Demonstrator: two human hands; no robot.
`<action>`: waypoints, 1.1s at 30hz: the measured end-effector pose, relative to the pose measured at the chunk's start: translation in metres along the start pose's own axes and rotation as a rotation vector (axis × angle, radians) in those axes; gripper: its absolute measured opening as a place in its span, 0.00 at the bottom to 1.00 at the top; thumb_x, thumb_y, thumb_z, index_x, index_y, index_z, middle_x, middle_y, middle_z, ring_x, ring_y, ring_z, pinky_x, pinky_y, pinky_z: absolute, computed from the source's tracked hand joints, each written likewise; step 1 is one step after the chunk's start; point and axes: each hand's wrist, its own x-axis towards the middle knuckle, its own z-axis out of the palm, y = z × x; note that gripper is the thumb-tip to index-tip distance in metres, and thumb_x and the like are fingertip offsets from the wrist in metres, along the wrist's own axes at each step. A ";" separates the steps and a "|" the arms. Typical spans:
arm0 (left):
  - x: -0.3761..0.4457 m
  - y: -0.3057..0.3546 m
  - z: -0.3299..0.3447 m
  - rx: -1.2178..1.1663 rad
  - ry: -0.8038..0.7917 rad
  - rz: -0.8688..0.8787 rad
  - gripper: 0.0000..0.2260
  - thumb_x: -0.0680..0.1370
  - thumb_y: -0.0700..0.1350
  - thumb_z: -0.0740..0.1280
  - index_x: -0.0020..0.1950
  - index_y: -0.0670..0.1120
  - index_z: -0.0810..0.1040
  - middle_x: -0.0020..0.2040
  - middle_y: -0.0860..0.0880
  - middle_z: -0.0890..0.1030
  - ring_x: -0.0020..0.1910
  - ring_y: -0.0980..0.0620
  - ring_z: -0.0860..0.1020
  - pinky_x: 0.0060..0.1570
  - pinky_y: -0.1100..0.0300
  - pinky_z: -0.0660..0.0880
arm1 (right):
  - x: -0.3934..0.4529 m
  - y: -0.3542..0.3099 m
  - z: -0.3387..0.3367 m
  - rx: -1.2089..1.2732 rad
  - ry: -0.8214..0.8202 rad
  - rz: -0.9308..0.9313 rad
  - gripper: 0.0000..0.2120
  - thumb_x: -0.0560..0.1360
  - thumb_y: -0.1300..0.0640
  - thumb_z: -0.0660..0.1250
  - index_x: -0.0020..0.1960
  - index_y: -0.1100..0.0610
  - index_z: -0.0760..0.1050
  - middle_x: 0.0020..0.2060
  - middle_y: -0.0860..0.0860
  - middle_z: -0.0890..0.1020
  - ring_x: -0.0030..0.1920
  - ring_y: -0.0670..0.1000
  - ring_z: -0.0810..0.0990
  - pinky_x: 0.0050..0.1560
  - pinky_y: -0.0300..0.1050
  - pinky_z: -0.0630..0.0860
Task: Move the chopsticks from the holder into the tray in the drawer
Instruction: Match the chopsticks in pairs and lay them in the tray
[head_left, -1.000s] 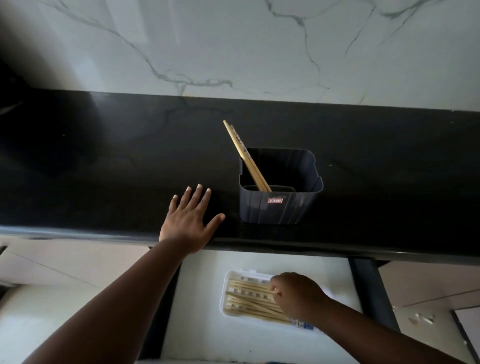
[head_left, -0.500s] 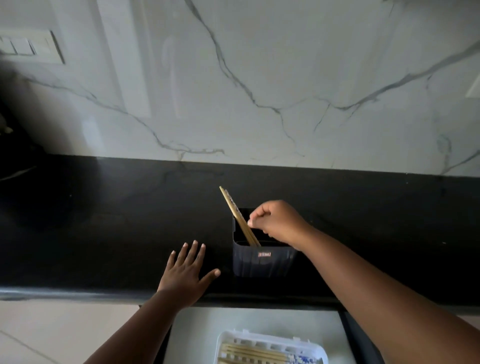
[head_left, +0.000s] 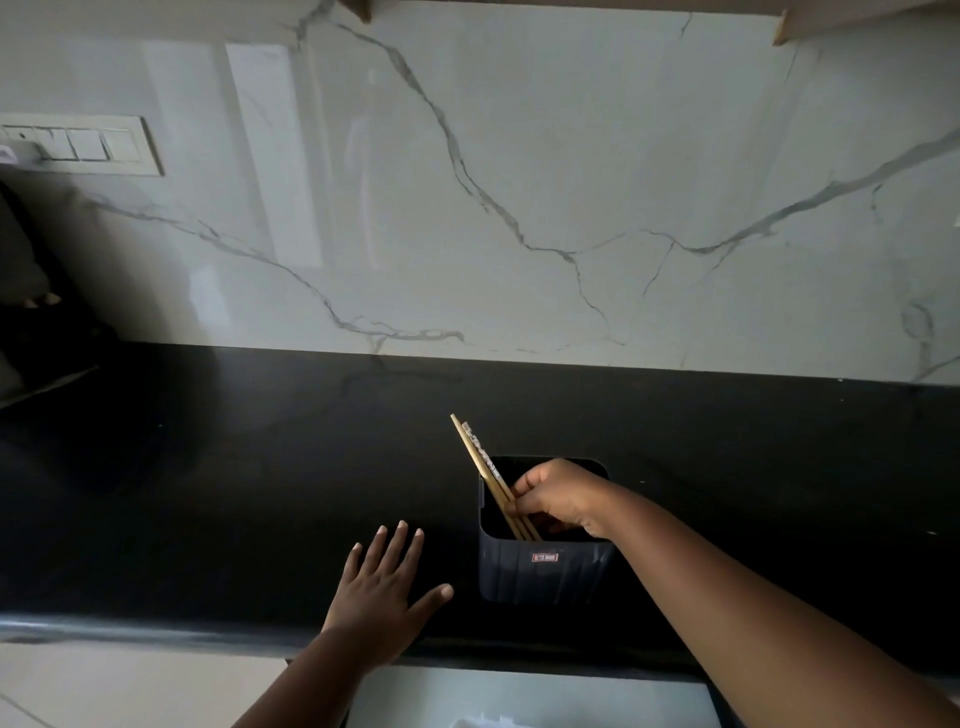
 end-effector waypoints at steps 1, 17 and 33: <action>0.000 0.000 0.000 -0.002 0.002 0.000 0.41 0.70 0.74 0.37 0.75 0.51 0.35 0.75 0.52 0.33 0.74 0.50 0.31 0.72 0.51 0.32 | 0.000 0.001 0.000 -0.001 -0.007 0.002 0.06 0.71 0.58 0.74 0.48 0.55 0.83 0.47 0.54 0.85 0.49 0.52 0.83 0.45 0.44 0.77; 0.006 0.004 -0.009 -0.078 -0.115 -0.071 0.40 0.74 0.72 0.49 0.78 0.51 0.39 0.79 0.50 0.36 0.76 0.49 0.34 0.73 0.48 0.36 | -0.053 -0.031 -0.053 0.437 0.229 -0.257 0.07 0.73 0.62 0.72 0.51 0.59 0.81 0.44 0.56 0.86 0.43 0.52 0.85 0.45 0.46 0.82; -0.045 0.132 -0.230 -1.325 -0.062 0.282 0.11 0.77 0.37 0.68 0.59 0.44 0.79 0.52 0.43 0.85 0.52 0.47 0.84 0.50 0.55 0.81 | -0.131 -0.079 -0.041 0.639 0.152 -0.406 0.07 0.74 0.60 0.71 0.50 0.61 0.82 0.40 0.56 0.86 0.38 0.52 0.84 0.38 0.44 0.81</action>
